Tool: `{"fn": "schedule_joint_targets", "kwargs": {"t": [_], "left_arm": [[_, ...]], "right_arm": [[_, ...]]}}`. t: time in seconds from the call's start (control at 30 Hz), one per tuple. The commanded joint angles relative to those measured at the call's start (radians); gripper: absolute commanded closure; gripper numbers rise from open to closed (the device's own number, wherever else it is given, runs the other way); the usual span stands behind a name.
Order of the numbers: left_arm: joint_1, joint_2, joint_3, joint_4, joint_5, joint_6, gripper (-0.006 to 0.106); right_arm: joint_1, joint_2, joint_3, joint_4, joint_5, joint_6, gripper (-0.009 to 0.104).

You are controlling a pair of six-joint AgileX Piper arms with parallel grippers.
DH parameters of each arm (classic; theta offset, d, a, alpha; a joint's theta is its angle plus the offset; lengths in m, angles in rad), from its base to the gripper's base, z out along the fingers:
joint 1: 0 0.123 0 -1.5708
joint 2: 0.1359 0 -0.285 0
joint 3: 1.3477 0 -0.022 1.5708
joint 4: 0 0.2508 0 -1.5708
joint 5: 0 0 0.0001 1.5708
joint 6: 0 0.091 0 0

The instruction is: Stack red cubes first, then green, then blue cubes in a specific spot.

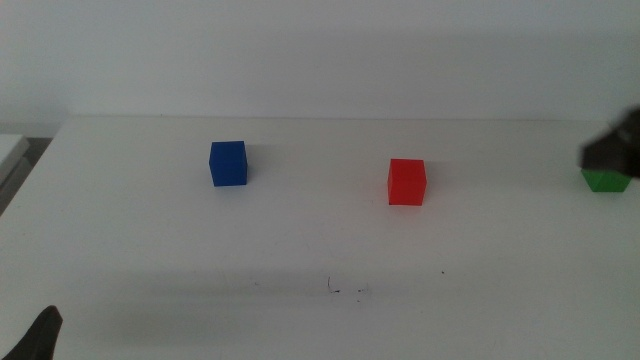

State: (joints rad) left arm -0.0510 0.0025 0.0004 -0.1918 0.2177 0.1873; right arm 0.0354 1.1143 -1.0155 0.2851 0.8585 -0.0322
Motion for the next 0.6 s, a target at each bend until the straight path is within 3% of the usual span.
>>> {"fn": "schedule_joint_targets", "kwargs": {"t": [0.0, 0.1, 0.2, 0.27, 0.33, 0.57], "left_arm": [[0.001, -0.002, 0.0, 0.0, -0.012, -0.002, 0.007], [0.001, -0.002, 0.0, 0.0, -0.012, -0.002, 0.007], [0.001, -0.002, 0.0, 0.0, -0.012, -0.004, 0.007], [0.001, -0.002, 0.0, 0.0, -0.012, -0.004, 0.007], [0.001, -0.002, 0.0, 0.0, -0.012, -0.004, 0.007], [0.001, -0.002, 0.0, 0.0, -0.012, -0.003, 0.007]], "right_arm": [[0.059, 0.087, -0.089, -0.035, 0.032, 0.022, 0.004], [0.188, 0.234, -0.231, -0.183, 0.056, 0.142, 0.004], [0.33, 0.377, -0.381, -0.404, 0.115, 0.298, 0.004], [0.393, 0.481, -0.494, -0.502, 0.176, 0.401, 0.004], [0.424, 0.57, -0.593, -0.526, 0.229, 0.429, 0.004], [0.437, 0.839, -0.854, -0.463, 0.306, 0.439, 0.004]]}}
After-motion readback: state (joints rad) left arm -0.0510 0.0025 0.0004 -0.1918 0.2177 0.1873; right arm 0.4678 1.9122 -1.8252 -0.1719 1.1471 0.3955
